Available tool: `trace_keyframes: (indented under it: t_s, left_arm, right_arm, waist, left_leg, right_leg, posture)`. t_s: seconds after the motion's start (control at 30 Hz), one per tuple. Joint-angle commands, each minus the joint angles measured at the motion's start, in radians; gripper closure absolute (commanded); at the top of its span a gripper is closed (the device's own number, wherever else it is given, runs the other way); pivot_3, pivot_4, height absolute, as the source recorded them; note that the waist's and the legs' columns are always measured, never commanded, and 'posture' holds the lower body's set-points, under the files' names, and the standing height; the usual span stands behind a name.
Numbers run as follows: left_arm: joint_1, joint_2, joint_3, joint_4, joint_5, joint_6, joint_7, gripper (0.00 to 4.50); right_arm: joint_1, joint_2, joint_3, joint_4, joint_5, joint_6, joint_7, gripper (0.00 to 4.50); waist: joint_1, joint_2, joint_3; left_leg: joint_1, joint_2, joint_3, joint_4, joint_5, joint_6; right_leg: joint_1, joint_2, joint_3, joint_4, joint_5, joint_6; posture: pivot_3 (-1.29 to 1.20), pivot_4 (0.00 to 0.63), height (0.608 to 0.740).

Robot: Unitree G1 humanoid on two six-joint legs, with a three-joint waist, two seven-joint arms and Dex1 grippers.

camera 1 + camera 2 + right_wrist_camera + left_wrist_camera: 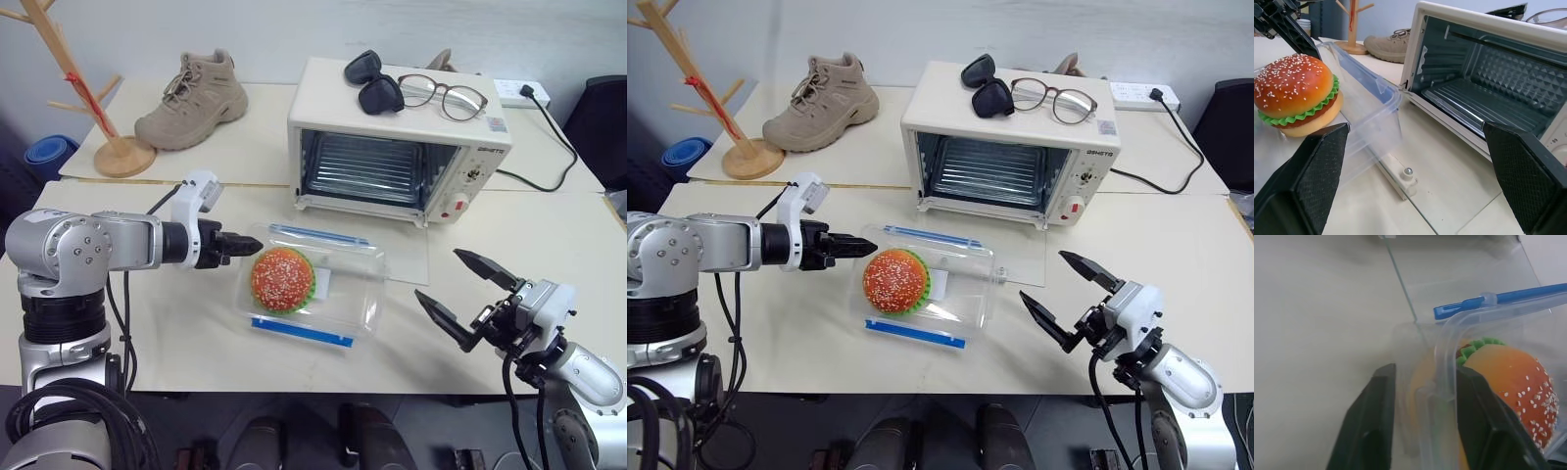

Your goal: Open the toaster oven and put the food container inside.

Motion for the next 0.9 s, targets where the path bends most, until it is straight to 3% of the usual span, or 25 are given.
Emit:
trace_keyframes:
  t_s: [0.03, 0.1, 0.37, 0.57, 0.7, 0.9]
  left_arm:
    - [-0.012, -0.021, 0.051, 0.016, -0.044, -0.002, 0.039, 3.99]
    - [-0.042, -0.033, 0.076, 0.053, -0.080, -0.002, 0.062, 4.21]
    - [-0.239, -0.024, 0.015, 0.262, -0.129, -0.002, 0.126, 4.23]
    - [-0.397, -0.093, -0.084, 0.439, 0.046, -0.030, 0.166, 4.23]
    - [-0.466, -0.161, -0.084, 0.555, 0.149, -0.111, 0.169, 4.23]
    - [-0.524, -0.198, -0.177, 0.695, 0.259, -0.242, 0.040, 4.23]
  right_arm:
    - [0.014, 0.010, -0.015, -0.044, 0.001, -0.025, -0.009, 0.00]
    - [0.020, 0.012, -0.012, -0.045, -0.002, -0.026, -0.008, 0.00]
    - [0.016, 0.025, -0.002, -0.035, -0.009, -0.030, -0.009, 0.00]
    - [0.009, 0.039, 0.016, -0.022, -0.021, -0.041, -0.012, 0.00]
    - [0.012, 0.055, 0.027, -0.016, -0.033, -0.053, -0.017, 0.00]
    - [0.051, 0.091, 0.043, -0.003, -0.060, -0.097, -0.020, 0.00]
  waist:
    - [0.000, 0.000, 0.000]
    - [0.000, 0.000, 0.000]
    - [0.007, 0.000, 0.000]
    - [0.008, 0.000, 0.000]
    - [0.009, 0.000, 0.000]
    - [0.010, 0.000, 0.000]
  left_leg:
    - [0.000, 0.000, 0.000, 0.000, 0.000, 0.000]
    - [0.000, 0.000, 0.000, 0.000, 0.000, 0.000]
    - [0.000, -0.001, 0.000, 0.001, 0.000, 0.000]
    - [0.000, -0.001, 0.001, 0.001, 0.000, 0.000]
    - [0.000, -0.001, 0.001, 0.001, 0.000, 0.000]
    - [-0.001, 0.000, 0.002, 0.001, 0.000, -0.001]
  right_leg:
    - [0.000, 0.000, 0.000, 0.000, 0.000, 0.000]
    - [0.000, 0.000, 0.000, 0.000, 0.000, 0.000]
    - [0.000, 0.000, 0.000, 0.000, 0.000, 0.000]
    - [0.000, 0.001, -0.001, 0.000, 0.000, 0.000]
    - [0.000, 0.003, -0.001, 0.000, 0.000, 0.000]
    - [-0.001, 0.004, 0.000, 0.000, 0.000, 0.000]
  posture:
    - [0.00, 0.150, 0.740]
    - [0.00, 0.150, 0.740]
    - [0.00, 0.150, 0.740]
    - [0.00, 0.150, 0.740]
    - [0.00, 0.150, 0.740]
    - [0.00, 0.150, 0.740]
